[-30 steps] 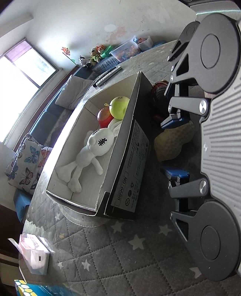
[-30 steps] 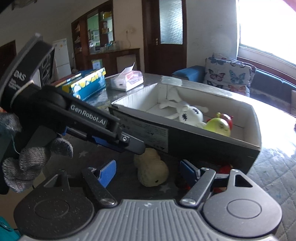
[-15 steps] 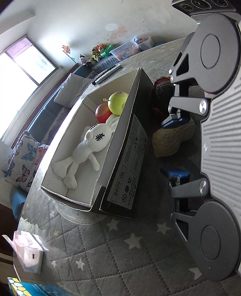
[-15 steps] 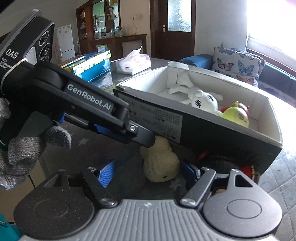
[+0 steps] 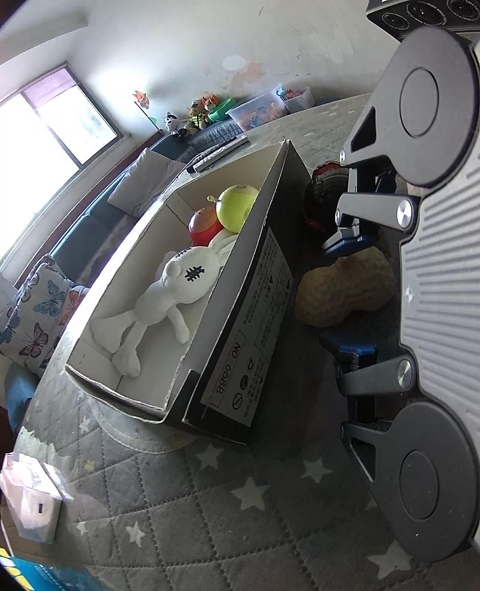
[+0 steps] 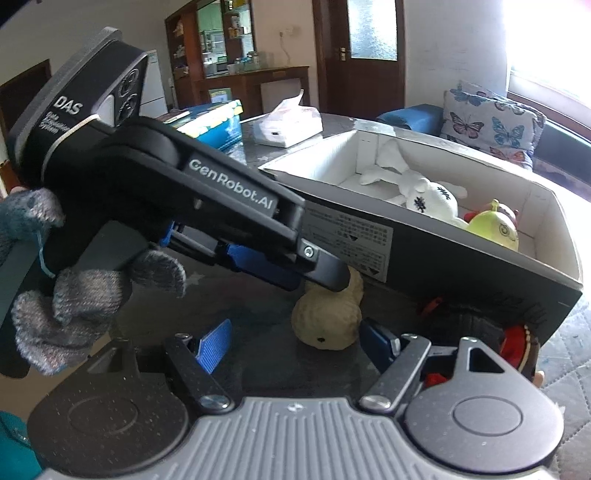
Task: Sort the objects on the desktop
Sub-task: 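Move the left gripper down beside the box to the tan peanut plush, then close the left gripper around the tan peanut plush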
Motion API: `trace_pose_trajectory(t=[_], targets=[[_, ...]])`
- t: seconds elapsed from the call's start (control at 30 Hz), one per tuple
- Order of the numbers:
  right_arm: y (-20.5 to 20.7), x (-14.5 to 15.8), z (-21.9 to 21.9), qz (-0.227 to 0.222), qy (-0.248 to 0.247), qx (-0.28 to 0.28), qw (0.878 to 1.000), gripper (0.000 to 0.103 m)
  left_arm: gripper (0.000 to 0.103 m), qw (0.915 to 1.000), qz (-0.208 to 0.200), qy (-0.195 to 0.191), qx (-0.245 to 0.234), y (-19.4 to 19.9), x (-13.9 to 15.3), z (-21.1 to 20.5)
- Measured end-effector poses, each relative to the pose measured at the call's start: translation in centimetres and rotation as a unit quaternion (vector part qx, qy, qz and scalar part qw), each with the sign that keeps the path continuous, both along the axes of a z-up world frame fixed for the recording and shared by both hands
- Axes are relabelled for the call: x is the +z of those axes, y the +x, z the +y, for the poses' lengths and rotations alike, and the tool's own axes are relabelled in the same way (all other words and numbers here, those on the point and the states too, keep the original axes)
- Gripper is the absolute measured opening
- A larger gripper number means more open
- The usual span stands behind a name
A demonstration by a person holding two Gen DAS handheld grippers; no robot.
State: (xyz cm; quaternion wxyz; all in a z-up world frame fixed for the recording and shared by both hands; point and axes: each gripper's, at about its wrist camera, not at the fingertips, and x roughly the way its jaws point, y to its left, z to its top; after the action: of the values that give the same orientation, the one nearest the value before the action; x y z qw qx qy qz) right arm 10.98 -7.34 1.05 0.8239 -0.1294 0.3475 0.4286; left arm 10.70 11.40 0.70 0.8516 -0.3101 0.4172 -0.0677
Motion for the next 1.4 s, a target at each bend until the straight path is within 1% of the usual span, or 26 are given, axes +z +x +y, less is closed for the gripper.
trace_pose_trajectory(t=[0.07,0.13,0.3,0.43,0.5,0.57,0.67,0.73,0.9,1.03,1.2,1.4], targets=[[0.4,-0.2,0.0,0.007,0.001,-0.008,1.000,0.075,0.048,1.0000,0.005,-0.003,0.001,0.2,-0.3,-0.1],[0.7,-0.4,0.1,0.013,0.000,-0.012,1.000,0.070,0.047,0.9999,0.007,-0.013,0.001,0.4,-0.6,-0.1],[1.1,-0.6,0.1,0.014,0.000,-0.016,1.000,0.065,0.046,0.9999,0.008,-0.013,-0.002,0.7,-0.5,-0.2],[1.5,-0.7,0.0,0.020,0.004,-0.017,1.000,0.056,0.046,0.9997,0.010,-0.020,-0.003,1.0,-0.5,-0.2],[1.6,-0.8,0.1,0.024,0.006,-0.016,1.000,0.053,0.046,0.9996,0.013,-0.024,-0.004,1.2,-0.6,-0.2],[1.6,-0.9,0.1,0.026,0.006,-0.015,1.000,0.047,0.045,0.9996,0.019,-0.023,-0.002,1.4,-0.9,-0.2],[1.8,-1.0,0.1,0.029,0.008,-0.017,0.999,0.046,0.045,0.9995,0.019,-0.025,-0.001,1.5,-0.8,-0.2],[1.9,-1.0,0.0,0.029,0.008,-0.018,0.999,0.046,0.042,0.9996,0.019,-0.021,-0.002,1.5,-0.8,-0.3],[1.8,-0.8,0.0,0.026,0.006,-0.015,1.000,0.046,0.042,0.9997,0.016,-0.016,-0.005,1.3,-0.6,-0.4],[1.3,0.2,-0.2,0.015,0.010,-0.010,1.000,0.046,0.042,0.9999,0.008,-0.010,-0.008,0.8,0.7,-0.6],[1.2,2.6,-0.4,-0.012,0.024,-0.003,1.000,0.046,0.042,0.9998,-0.020,-0.001,-0.009,0.6,3.5,-0.7],[2.7,5.5,0.0,-0.040,0.042,0.002,0.998,0.045,0.042,0.9984,-0.055,0.012,-0.003,1.9,6.9,-0.3]])
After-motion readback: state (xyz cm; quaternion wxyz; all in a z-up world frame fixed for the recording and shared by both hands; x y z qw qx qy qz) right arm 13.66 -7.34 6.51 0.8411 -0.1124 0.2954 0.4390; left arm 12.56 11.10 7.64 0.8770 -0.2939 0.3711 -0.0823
